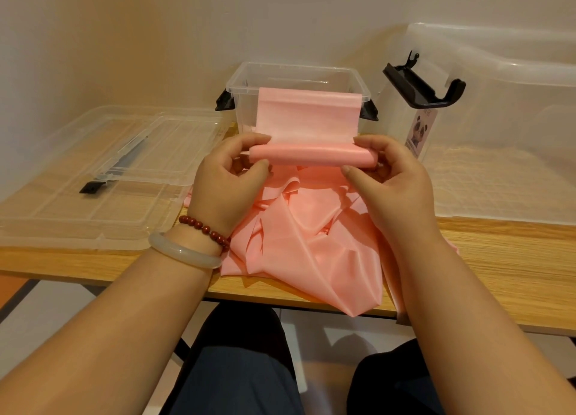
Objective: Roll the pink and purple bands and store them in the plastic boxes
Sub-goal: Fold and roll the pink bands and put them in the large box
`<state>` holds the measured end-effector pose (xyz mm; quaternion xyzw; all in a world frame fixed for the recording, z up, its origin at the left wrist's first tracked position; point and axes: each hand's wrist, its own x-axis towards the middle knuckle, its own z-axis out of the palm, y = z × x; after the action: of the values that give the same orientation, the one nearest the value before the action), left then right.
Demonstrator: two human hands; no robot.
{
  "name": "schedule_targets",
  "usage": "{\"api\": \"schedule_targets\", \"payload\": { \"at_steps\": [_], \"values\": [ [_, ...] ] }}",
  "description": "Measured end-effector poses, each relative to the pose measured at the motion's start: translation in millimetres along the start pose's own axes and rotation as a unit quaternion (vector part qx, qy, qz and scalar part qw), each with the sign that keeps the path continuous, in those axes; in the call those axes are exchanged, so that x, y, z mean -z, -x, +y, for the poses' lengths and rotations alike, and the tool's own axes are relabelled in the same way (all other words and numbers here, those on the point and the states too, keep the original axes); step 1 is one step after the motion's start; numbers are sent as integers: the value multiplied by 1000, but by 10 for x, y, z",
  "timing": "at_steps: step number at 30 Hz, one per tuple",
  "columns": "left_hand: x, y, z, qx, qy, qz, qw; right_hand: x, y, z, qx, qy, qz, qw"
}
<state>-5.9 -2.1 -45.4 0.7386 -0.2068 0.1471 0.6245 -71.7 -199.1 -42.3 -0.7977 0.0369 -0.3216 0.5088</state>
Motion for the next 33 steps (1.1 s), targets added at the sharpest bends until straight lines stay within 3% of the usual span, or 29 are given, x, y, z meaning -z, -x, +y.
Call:
{"api": "schedule_targets", "payload": {
  "at_steps": [10, 22, 33],
  "values": [
    [-19, 11, 7, 4, 14, 16, 1000, -20, -24, 36, 27, 52, 27, 998],
    [-15, -6, -10, 14, 18, -1, 1000, -36, 4, 20, -11, 19, -8, 1000],
    [-23, -10, -28, 20, 3, 15, 1000, -24, 7, 32, 5, 45, 28, 999]
  ]
}}
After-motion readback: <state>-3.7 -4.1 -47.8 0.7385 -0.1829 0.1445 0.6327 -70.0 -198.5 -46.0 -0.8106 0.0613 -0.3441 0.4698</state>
